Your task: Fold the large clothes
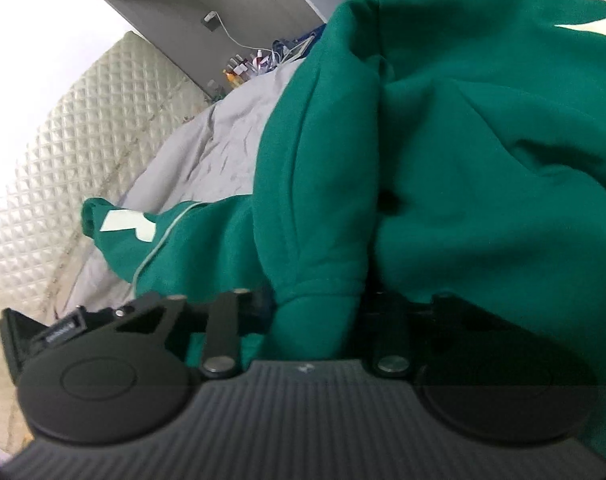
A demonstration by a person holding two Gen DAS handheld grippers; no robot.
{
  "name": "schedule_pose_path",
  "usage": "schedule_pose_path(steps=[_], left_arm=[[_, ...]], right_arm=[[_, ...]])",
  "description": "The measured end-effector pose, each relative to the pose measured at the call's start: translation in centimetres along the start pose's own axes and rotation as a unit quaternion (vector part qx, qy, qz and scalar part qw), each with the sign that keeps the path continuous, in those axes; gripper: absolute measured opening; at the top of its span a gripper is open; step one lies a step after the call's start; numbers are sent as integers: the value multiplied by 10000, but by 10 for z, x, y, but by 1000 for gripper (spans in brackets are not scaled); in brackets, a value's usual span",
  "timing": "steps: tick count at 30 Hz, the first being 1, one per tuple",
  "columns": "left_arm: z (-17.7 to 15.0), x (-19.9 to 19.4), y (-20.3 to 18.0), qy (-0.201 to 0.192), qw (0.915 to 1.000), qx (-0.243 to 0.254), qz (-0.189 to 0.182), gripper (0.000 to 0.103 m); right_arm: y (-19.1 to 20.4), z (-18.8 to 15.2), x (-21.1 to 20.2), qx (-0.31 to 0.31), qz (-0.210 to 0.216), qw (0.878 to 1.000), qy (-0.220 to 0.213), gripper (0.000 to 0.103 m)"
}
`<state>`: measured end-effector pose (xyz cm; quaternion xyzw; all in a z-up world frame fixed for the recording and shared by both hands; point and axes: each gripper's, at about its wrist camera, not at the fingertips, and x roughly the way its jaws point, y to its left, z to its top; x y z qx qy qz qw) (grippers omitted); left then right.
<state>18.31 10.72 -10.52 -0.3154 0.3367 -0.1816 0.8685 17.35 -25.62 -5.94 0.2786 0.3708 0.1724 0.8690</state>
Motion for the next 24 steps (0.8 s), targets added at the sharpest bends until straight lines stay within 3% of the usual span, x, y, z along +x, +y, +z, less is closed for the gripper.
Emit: schedule_pose_path(steps=[2, 4, 9, 13, 16, 20, 24], left_arm=[[0, -3, -1, -203, 9998, 60, -55, 27], [4, -14, -8, -558, 9980, 207, -232, 24], [19, -38, -22, -891, 9949, 225, -411, 23], [45, -54, -36, -1157, 9903, 210, -738, 23], [81, -50, -61, -1202, 9887, 372, -818, 23], [135, -19, -85, -1078, 9902, 593, -656, 23], [175, 40, -97, -936, 9917, 810, -346, 24]], right_arm=[[-1, 1, -1, -12, 29, 10000, -53, 17], [0, 1, -8, -77, 120, 9998, -171, 14], [21, 15, -38, -462, 517, 9957, -618, 13], [52, 48, -66, -1086, 644, 9869, -1004, 13], [71, 81, -74, -1501, 546, 9786, -1294, 13], [63, 131, -61, -1242, 381, 9811, -1437, 13], [45, 174, -13, -1073, 98, 9842, -1405, 13]])
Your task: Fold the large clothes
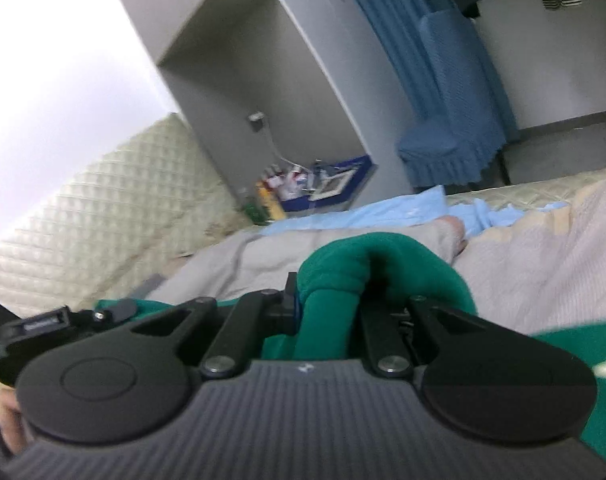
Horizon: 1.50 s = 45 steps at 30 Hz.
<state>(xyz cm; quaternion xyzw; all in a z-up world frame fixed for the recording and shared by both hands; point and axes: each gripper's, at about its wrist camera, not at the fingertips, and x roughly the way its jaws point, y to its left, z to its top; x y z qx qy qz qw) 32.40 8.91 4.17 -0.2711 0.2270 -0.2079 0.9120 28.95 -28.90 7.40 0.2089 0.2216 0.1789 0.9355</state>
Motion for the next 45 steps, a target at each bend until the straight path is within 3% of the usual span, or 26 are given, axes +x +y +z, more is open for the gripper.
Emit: schedule_pose_path(steps=[3, 6, 10, 15, 19, 21, 24, 25, 28, 29, 33, 45], left_arm=[[7, 55, 7, 215, 9988, 396, 212, 24], [1, 105, 32, 467, 9978, 280, 370, 24], [-21, 163, 63, 882, 9925, 528, 658, 25], [-43, 204, 102, 1290, 9866, 418, 907, 26], [-48, 214, 112, 1378, 9853, 404, 920, 30], [-46, 211, 108, 1423, 9839, 490, 959, 34], [-45, 200, 92, 1513, 9789, 730, 1162, 54], [-44, 193, 85, 1544, 9763, 833, 1270, 61], [-42, 162, 64, 1496, 9770, 898, 1228, 63], [-41, 152, 59, 1483, 9774, 869, 1227, 63], [-41, 109, 26, 1385, 9754, 1116, 1303, 63], [-73, -53, -78, 968, 9755, 1577, 1187, 63]], right_arm=[[-23, -6, 39, 26, -237, 9995, 195, 13], [-52, -21, 68, 72, -346, 9987, 359, 13], [-84, -44, 100, 218, -456, 9965, 669, 13], [-99, -54, 119, 311, -381, 9944, 940, 13], [-94, -53, 122, 247, -457, 9931, 1054, 13], [-92, -53, 119, 261, -484, 9931, 1038, 13], [-82, -51, 109, 314, -571, 9927, 1011, 18], [-76, -50, 105, 252, -625, 9926, 1012, 27], [-52, -50, 84, -47, -694, 9927, 981, 68], [-42, -50, 76, -249, -743, 9925, 938, 72], [-11, -49, 47, -605, -909, 9888, 1019, 71], [73, -61, -88, -909, -838, 9915, 416, 71]])
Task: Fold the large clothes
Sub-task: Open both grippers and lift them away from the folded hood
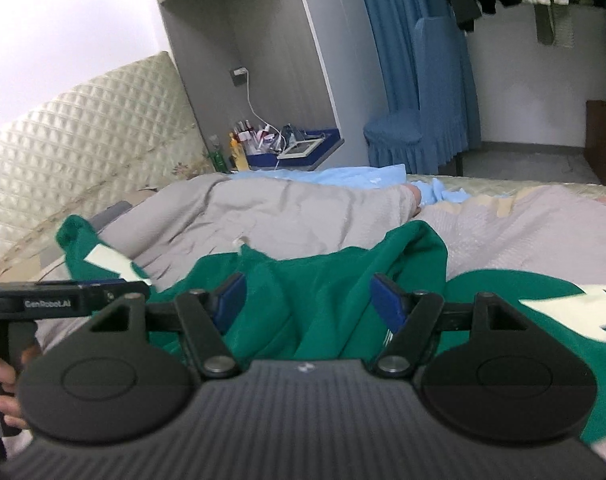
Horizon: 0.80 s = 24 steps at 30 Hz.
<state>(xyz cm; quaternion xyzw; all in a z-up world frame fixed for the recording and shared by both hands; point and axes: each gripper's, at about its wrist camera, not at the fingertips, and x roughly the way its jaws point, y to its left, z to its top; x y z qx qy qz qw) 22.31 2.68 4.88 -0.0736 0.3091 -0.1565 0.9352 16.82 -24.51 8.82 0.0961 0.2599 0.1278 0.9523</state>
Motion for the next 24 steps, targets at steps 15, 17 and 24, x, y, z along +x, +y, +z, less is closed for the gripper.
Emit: schedule_pose_path(steps=[15, 17, 24], left_arm=[[-58, -174, -89, -510, 9974, 473, -172, 63], [-72, -186, -96, -524, 9973, 474, -210, 63], [-115, -196, -103, -427, 9980, 362, -306, 64]], right_arm=[[50, -42, -145, -382, -76, 9969, -683, 71], [52, -52, -156, -451, -115, 9963, -727, 71], [58, -88, -179, -452, -261, 9964, -670, 71]])
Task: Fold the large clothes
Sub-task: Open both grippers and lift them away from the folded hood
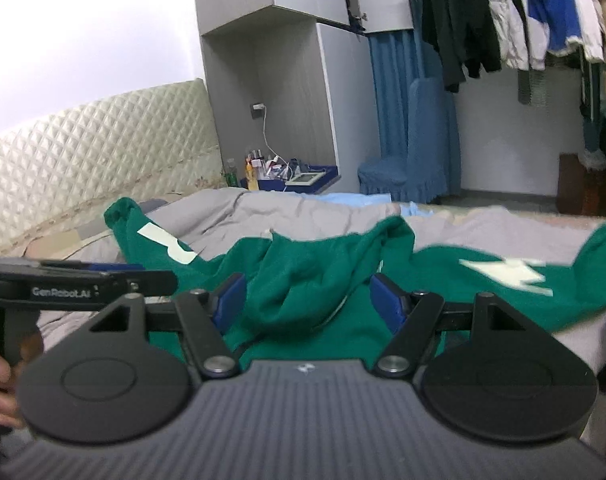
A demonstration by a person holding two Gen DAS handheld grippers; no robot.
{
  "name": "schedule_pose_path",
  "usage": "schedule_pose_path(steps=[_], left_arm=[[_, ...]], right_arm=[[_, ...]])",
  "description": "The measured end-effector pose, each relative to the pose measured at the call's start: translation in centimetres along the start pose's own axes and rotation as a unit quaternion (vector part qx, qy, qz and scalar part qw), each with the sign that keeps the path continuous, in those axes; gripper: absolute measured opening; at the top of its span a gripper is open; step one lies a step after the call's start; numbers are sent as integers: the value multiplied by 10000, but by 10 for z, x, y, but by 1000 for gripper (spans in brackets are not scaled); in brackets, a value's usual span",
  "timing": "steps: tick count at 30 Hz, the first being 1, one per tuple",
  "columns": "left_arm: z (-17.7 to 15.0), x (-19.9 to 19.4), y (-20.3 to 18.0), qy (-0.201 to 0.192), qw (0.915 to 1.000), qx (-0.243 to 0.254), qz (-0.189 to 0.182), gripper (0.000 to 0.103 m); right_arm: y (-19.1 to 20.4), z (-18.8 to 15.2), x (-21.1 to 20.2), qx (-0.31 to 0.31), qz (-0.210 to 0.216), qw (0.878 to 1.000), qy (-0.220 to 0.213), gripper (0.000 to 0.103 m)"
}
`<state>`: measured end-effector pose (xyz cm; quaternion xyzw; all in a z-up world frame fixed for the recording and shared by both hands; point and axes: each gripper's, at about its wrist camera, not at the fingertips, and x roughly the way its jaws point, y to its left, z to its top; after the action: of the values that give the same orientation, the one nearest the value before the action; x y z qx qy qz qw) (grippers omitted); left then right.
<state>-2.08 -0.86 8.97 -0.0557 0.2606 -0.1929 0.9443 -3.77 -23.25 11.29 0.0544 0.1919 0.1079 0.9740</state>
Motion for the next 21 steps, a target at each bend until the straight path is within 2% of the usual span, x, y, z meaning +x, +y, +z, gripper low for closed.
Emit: schedule_pose_path(steps=[3, 5, 9, 12, 16, 17, 21], left_arm=[[-15, 1, -3, -34, 10000, -7, 6, 66], [-24, 4, -4, -74, 10000, 8, -2, 72], [-41, 13, -2, -111, 9999, 46, 52, 73], [-50, 21, 1, -76, 9999, 64, 114, 80], [-64, 32, 2, -118, 9992, 292, 245, 97], [-67, 37, 5, -136, 9992, 303, 241, 99], [-72, 52, 18, 8, 9992, 111, 376, 100]], right_arm=[[6, -13, -6, -57, -116, 9999, -27, 71], [7, -23, -9, -5, -98, 9999, -92, 71], [2, -42, -4, 216, -128, 9997, 65, 71], [-1, -51, -1, 193, -233, 9995, 115, 71], [-6, -61, 3, 101, -350, 9992, 189, 72], [-8, -61, 5, 62, -393, 9990, 210, 76], [-18, -63, 17, 276, -513, 9977, 333, 77]])
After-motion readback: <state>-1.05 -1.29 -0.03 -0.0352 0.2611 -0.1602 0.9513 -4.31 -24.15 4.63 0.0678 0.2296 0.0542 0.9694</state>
